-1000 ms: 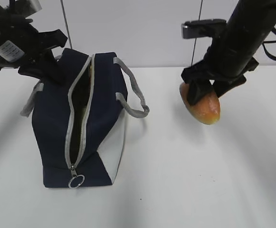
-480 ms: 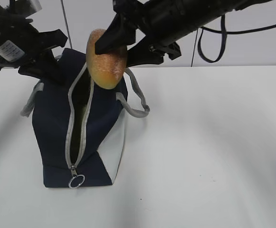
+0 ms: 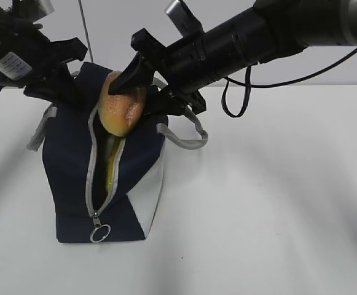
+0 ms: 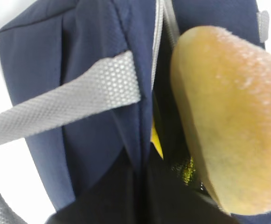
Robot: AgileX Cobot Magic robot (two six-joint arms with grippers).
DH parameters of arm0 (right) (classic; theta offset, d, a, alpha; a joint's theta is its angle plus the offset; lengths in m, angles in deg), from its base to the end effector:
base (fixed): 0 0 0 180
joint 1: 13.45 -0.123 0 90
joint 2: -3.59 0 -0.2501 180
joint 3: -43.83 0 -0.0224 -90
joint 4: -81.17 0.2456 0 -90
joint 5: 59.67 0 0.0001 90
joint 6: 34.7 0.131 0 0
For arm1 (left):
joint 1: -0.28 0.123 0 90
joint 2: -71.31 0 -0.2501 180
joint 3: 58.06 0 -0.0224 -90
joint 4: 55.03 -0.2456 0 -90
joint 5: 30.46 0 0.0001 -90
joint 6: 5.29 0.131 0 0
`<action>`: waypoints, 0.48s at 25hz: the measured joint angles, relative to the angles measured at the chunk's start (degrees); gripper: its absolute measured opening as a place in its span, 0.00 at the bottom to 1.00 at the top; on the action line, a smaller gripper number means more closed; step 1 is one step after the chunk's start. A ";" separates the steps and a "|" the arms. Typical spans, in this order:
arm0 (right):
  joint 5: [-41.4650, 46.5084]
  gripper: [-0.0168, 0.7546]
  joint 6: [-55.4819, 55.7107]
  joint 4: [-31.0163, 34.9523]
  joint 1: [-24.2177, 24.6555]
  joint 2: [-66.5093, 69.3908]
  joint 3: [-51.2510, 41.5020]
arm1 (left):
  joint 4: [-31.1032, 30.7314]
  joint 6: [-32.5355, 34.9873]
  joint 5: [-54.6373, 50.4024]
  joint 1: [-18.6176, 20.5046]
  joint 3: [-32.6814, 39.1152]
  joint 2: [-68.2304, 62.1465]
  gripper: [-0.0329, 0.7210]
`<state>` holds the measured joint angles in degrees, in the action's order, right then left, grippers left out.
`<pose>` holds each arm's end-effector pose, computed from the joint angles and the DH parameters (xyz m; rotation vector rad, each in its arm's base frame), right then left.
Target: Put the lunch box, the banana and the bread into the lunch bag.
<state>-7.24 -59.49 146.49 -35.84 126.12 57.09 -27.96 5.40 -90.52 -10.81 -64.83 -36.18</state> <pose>0.3660 0.2529 0.2067 -0.2804 2.4923 1.3599 0.3492 -0.1211 0.2264 0.2890 2.7309 -0.6281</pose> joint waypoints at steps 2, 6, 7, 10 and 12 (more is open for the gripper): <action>-0.11 0.61 -0.13 0.12 -0.31 0.97 0.21 | 0.00 0.00 0.00 0.00 0.00 0.00 0.04; -0.11 0.78 -2.67 0.25 -0.62 3.00 0.21 | 0.00 0.00 0.05 0.00 0.00 0.00 0.04; -0.01 0.83 -3.33 0.25 -0.62 3.14 0.21 | 0.06 0.00 0.05 0.00 0.00 0.00 0.04; 0.97 0.86 -4.29 0.25 -0.62 3.14 0.95 | 0.06 0.00 0.05 0.00 0.00 0.00 0.04; 2.23 0.86 -4.81 -0.03 -0.52 3.14 1.79 | 0.06 0.00 0.05 0.00 0.00 0.00 0.04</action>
<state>-5.00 -64.30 146.45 -36.35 129.26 58.89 -27.90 5.40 -90.47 -10.81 -64.83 -36.18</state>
